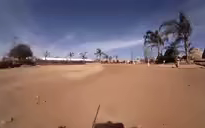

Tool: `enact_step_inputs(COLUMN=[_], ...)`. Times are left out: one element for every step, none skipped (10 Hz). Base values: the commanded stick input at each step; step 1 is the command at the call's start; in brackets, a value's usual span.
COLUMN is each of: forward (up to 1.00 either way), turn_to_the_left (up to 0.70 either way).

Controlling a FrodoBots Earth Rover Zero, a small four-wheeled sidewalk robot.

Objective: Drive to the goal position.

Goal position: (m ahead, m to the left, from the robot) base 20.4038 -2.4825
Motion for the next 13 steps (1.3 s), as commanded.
enact_step_inputs(forward=[0.70, 0.70, 0.70, 0.70, 0.70, 0.70, 0.70, 0.70, 0.70, 0.70, 0.70, 0.70, 0.70], turn_to_the_left=[-0.05, -0.06, -0.06, -0.05, -0.04, -0.03, -0.04, -0.09, -0.09, -0.09, -0.09, -0.09, -0.10])
